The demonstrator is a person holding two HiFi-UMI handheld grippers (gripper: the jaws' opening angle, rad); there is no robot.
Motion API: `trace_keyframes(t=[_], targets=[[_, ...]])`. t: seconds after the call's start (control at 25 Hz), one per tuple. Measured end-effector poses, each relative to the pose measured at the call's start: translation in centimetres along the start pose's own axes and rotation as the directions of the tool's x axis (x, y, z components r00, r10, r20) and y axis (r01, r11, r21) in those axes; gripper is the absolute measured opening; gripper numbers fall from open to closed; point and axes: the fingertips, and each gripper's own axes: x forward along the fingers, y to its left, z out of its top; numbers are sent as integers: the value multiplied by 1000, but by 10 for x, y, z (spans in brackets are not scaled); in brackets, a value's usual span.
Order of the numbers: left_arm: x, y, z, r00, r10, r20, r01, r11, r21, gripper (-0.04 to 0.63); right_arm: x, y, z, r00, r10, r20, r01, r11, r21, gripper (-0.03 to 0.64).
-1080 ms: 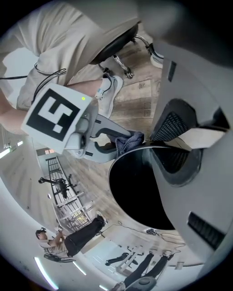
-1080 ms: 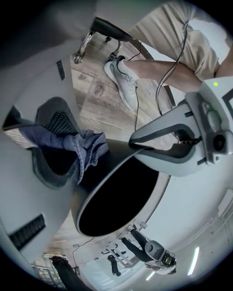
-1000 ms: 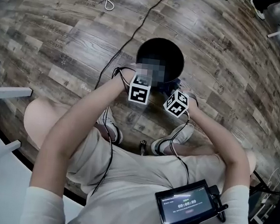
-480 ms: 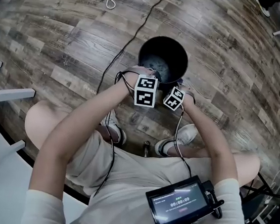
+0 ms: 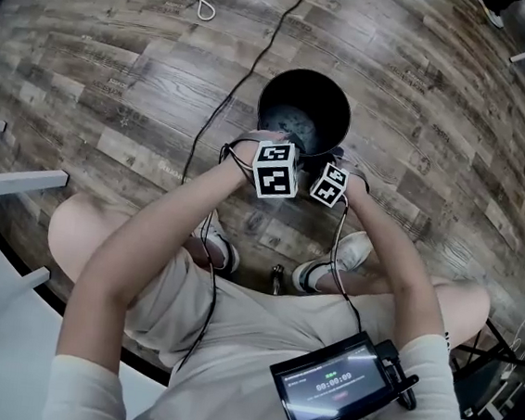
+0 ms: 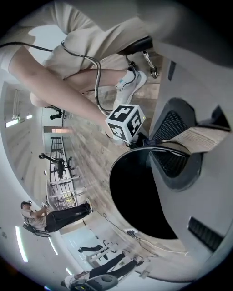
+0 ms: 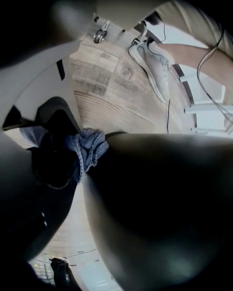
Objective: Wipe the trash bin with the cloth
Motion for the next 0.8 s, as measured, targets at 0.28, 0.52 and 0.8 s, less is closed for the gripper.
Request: trace_keyframes(t=[0.28,0.52,0.8], targets=[[-13,4,-33,994,20,-109,10,964,265,155,-89,13,23,993,11,121,-6,999,-46,64],[-16,24,-54,986,85,-140,-42,958,285,152,-173,10,67,970,-3,241,1,1000,8,64],[-7,15,-51,983,89,-161,-29,939,343,101,-187,2,96,966,-29,259,13,998,63,64]])
